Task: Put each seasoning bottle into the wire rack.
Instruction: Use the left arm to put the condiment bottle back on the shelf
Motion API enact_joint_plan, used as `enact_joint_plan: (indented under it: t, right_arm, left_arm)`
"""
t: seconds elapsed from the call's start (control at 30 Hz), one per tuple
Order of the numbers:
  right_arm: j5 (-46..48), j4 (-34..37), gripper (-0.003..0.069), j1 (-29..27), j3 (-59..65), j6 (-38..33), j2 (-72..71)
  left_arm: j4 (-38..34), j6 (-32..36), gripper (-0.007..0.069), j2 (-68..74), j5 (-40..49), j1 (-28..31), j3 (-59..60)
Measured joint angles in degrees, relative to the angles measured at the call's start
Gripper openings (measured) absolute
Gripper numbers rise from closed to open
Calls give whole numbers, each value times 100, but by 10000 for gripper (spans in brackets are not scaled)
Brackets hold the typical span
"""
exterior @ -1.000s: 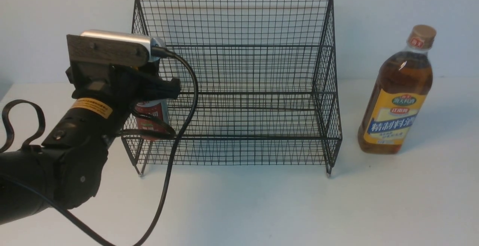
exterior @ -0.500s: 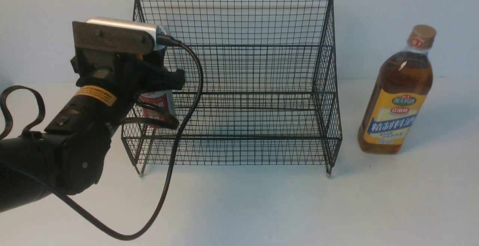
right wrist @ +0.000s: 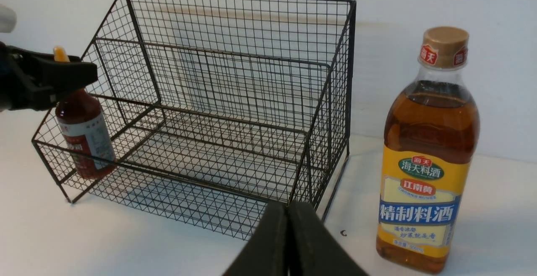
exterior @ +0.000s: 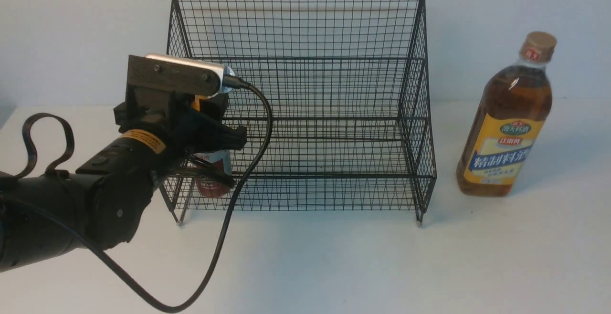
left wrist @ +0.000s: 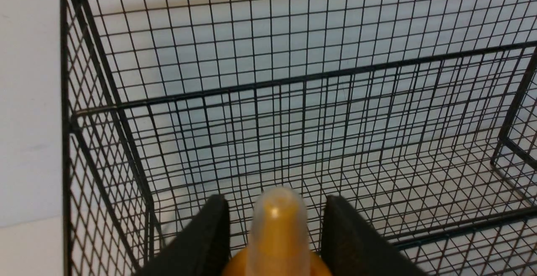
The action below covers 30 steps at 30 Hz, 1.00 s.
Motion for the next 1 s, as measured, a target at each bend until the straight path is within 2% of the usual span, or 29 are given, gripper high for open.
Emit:
enact_joint_plan:
  t: [0.17,0.3,0.43,0.73,0.8,0.87,1.0]
  right_arm:
    - [17,0,-15,0,18,55,0]
    - [148,-12,-15,0,24,595,0]
    - [187,-19,-15,0,24,903,0]
    - [187,-145,-15,0,24,1003,157]
    - [164,-145,-15,0,24,1003,246]
    - [50,-151,-15,0,17,1003,411]
    - [-123,-418,-15,0,-241,1003,744]
  left_arm:
    - [6,-66,260,0,476,0,0]
    - [27,-224,260,-17,914,0,-56]
    - [28,-224,260,-34,985,0,-69]
    - [33,-236,262,-39,985,0,-69]
    - [33,-236,287,-61,1035,0,-69]
    - [28,-236,370,-167,1290,0,-59]
    - [28,-236,489,-596,1644,0,-59]
